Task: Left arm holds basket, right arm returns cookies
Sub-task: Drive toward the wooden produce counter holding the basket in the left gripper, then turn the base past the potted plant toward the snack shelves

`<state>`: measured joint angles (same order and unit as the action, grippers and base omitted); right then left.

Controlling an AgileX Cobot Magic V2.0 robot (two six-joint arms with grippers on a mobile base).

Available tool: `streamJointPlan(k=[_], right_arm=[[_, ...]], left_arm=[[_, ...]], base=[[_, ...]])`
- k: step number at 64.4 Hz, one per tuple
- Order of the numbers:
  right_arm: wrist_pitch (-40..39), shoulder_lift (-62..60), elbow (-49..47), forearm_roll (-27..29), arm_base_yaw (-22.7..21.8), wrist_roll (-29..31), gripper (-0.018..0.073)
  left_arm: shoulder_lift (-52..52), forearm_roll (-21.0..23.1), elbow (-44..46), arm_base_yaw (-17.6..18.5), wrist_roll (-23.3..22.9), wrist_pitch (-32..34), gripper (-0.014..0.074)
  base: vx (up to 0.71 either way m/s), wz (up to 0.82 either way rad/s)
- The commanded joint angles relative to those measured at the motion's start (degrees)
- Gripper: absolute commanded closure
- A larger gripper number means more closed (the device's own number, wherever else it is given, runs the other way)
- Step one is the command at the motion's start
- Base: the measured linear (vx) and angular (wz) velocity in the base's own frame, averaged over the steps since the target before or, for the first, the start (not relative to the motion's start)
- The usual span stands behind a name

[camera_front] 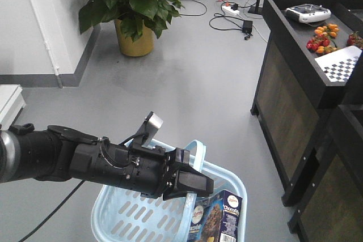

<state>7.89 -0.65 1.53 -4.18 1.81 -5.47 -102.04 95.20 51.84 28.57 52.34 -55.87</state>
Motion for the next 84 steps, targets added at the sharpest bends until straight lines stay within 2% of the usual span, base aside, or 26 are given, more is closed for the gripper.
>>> streamJointPlan(k=[1,51,84], right_arm=[[-4.2,-0.6,0.1,-0.2,0.1,0.3,0.0568],[-4.2,-0.6,0.1,-0.2,0.1,0.3,0.0568],[-4.2,-0.6,0.1,-0.2,0.1,0.3,0.0568]], left_arm=[[3.1,4.2,1.5,0.1,0.5,-4.0,0.0603],[3.1,4.2,1.5,0.1,0.5,-4.0,0.0603],[3.1,4.2,1.5,0.1,0.5,-4.0,0.0603]], base=[[0.22,0.04],[0.2,0.06],[0.18,0.39]])
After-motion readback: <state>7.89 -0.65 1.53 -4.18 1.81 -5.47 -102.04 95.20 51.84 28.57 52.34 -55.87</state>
